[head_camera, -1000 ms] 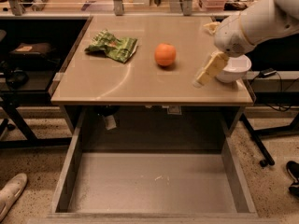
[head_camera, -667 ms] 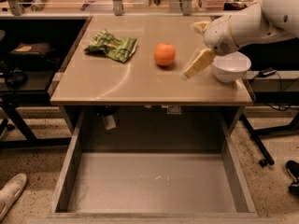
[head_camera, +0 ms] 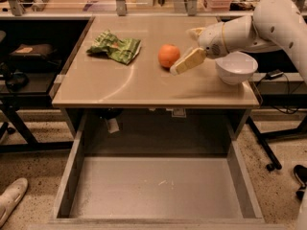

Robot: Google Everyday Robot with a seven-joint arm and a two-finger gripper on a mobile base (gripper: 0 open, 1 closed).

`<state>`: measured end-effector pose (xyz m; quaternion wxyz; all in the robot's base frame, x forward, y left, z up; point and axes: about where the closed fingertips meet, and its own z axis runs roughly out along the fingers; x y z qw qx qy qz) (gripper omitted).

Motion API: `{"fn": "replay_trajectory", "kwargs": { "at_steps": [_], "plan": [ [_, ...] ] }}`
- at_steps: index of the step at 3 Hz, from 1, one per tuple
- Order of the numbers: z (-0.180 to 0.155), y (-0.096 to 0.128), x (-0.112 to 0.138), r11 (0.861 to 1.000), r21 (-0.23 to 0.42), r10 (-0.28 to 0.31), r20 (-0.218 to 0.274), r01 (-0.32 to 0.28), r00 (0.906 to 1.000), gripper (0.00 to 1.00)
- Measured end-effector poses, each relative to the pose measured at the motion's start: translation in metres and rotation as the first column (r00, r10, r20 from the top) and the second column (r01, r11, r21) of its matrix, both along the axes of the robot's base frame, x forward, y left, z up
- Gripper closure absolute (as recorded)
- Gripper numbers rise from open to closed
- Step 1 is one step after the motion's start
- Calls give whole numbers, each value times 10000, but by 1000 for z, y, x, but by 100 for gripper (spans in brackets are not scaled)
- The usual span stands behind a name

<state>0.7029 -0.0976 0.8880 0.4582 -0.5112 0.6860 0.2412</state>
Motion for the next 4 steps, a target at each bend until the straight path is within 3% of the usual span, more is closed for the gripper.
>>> {"fn": "replay_trajectory", "kwargs": {
  "at_steps": [1,3,4],
  "plan": [
    [-5,11,12,9992,-159,-362,-154,359,9992,0],
    [-29,34,35,9776,-1699,-1277,-88,1244,9918,0],
    [-43,38,43,9779,-1668,-1352,-431,1263,9899,0]
  ]
}}
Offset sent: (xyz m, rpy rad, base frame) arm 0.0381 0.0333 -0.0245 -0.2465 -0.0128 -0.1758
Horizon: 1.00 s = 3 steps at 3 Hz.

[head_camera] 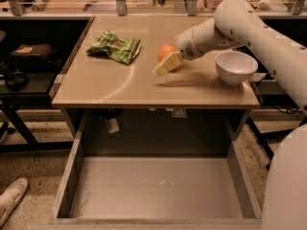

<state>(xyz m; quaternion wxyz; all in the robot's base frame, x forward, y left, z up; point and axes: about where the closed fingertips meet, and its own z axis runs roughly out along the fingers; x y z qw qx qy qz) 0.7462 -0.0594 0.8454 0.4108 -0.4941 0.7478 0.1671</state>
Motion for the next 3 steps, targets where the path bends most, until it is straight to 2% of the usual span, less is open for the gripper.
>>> {"fn": "replay_trajectory", "kwargs": {
  "at_steps": [1,3],
  "plan": [
    [-1,0,0,10000,5,-1,-9,1,10000,18],
    [-1,0,0,10000,5,1,-11,-1,10000,66]
  ]
}}
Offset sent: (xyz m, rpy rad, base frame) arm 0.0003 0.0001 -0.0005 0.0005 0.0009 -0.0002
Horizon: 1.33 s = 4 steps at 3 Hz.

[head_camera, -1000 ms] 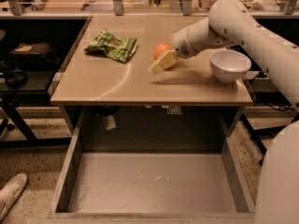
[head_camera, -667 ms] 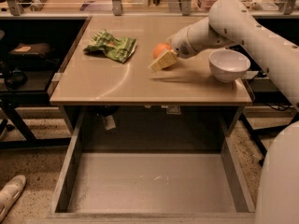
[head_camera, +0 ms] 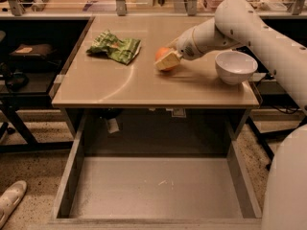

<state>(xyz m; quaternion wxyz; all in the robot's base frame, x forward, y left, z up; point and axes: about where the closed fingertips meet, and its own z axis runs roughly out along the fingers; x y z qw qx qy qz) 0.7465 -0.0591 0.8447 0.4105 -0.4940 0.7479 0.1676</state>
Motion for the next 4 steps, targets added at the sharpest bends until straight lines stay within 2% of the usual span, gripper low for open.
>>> {"fn": "replay_trajectory", "kwargs": {
  "at_steps": [1,2,3,4],
  "plan": [
    [0,0,0,10000,0,0,0,0,10000,88],
    [-3,6,-6,9998,-60,188,53,-188,9998,100],
    [9,11,-30,9986,-128,528,550,-522,9971,100],
    [29,14,-76,9948,-359,995,1220,-958,9875,100]
  ]
}}
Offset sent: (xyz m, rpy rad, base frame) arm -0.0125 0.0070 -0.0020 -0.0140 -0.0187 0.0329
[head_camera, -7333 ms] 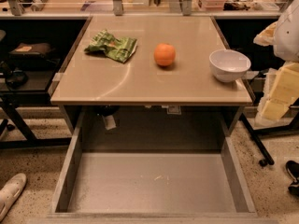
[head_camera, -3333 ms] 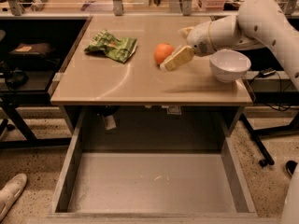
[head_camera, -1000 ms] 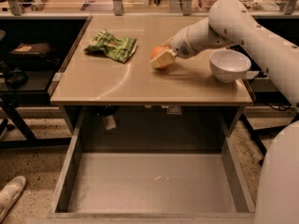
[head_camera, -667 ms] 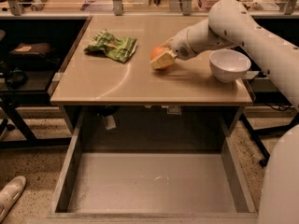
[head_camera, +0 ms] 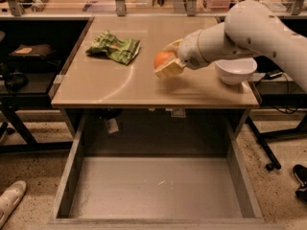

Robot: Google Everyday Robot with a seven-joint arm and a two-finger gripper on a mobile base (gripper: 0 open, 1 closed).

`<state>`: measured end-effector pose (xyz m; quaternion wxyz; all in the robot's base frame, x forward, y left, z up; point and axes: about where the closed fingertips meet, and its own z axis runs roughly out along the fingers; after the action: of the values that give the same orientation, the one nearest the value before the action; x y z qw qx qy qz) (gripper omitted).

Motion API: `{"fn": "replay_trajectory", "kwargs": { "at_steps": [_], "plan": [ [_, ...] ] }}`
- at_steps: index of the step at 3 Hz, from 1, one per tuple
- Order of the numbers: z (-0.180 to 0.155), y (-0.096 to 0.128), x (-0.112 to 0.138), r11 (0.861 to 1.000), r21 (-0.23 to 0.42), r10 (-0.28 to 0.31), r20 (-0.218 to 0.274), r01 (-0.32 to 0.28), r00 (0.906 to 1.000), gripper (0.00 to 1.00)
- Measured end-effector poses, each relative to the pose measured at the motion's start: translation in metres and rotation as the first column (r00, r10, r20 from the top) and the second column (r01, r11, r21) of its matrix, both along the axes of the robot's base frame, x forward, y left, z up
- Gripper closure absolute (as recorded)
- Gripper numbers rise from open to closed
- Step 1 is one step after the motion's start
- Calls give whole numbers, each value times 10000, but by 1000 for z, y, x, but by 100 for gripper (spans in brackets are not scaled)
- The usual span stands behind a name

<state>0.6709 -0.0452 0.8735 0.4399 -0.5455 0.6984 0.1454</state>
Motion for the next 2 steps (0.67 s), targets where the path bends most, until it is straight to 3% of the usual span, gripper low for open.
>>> {"fn": "replay_trajectory", "kwargs": {
  "at_steps": [1,2],
  "plan": [
    [20,-13,-53,9987,-429,311,813,-277,9962,100],
    [17,-36,-103,9975,-695,172,1160,-92,9931,100]
  ]
}}
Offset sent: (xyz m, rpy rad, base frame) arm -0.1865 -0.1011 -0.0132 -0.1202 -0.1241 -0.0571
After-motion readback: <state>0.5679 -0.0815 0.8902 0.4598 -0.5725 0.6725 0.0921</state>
